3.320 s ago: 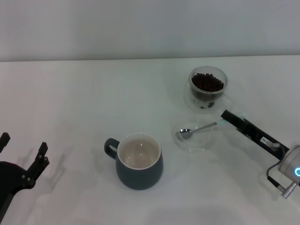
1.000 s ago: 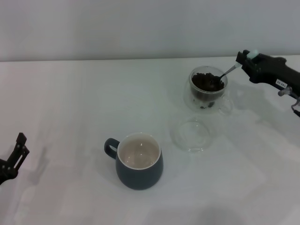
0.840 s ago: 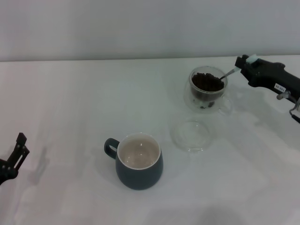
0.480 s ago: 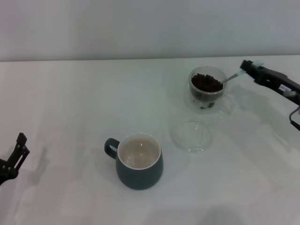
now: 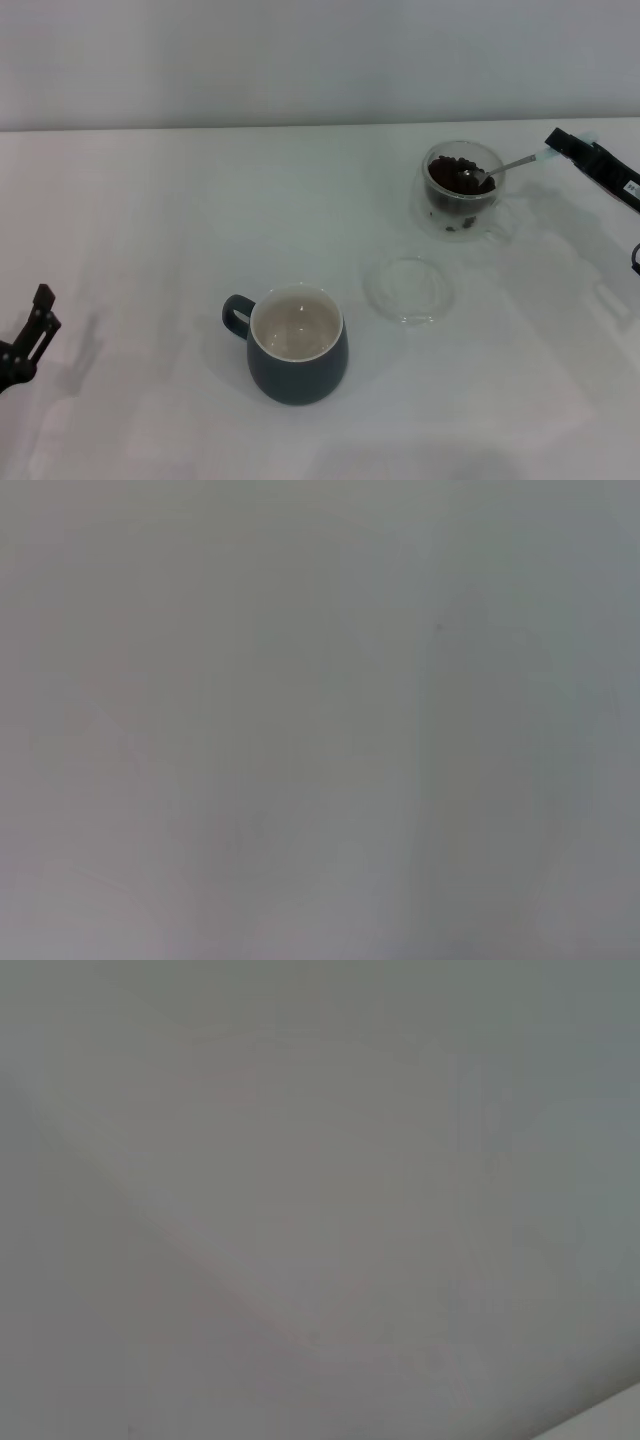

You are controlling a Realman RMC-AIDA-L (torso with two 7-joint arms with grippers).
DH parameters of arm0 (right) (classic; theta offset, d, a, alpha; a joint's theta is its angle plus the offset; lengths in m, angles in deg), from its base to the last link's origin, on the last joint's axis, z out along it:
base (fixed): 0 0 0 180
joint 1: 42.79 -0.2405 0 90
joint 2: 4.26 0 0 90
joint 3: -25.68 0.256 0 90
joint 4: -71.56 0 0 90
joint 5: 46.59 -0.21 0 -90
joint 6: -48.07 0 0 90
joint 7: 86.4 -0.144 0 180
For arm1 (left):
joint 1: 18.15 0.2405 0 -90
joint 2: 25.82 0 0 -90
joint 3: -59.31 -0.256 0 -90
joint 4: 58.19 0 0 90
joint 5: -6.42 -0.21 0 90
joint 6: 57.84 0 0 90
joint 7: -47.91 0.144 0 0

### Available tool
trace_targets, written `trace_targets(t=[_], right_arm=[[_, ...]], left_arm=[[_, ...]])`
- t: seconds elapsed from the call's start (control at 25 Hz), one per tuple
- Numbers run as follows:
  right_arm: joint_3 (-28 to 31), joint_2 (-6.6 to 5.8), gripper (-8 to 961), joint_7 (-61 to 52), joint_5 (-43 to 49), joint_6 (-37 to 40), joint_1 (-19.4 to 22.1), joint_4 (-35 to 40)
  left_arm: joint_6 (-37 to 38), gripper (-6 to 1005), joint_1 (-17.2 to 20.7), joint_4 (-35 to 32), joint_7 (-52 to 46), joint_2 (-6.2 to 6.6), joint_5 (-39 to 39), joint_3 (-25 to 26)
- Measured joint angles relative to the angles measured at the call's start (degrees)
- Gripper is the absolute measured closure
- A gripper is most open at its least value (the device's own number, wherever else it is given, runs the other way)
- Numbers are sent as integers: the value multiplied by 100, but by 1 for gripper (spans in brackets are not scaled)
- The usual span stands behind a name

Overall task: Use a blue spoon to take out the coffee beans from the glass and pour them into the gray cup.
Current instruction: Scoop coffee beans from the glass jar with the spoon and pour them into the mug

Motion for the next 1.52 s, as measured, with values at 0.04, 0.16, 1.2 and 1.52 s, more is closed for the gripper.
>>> trace_targets(t=[0.04,0.16,1.2,1.52], right_arm=[[-2,0,811,-6,1,4,0,0],[-17,9,810,-155,3,6,3,1],[290,34,810,-1527,-54,-78,7,-11],[341,30,810,-1907,-39,71,108,8]], left_arm=[[0,106,0,0,0,0,0,0],[0,106,0,4,0,0,0,1],[1,106,-19,22,27,8,59,0],[1,107,-89,92,34,10,164,1]])
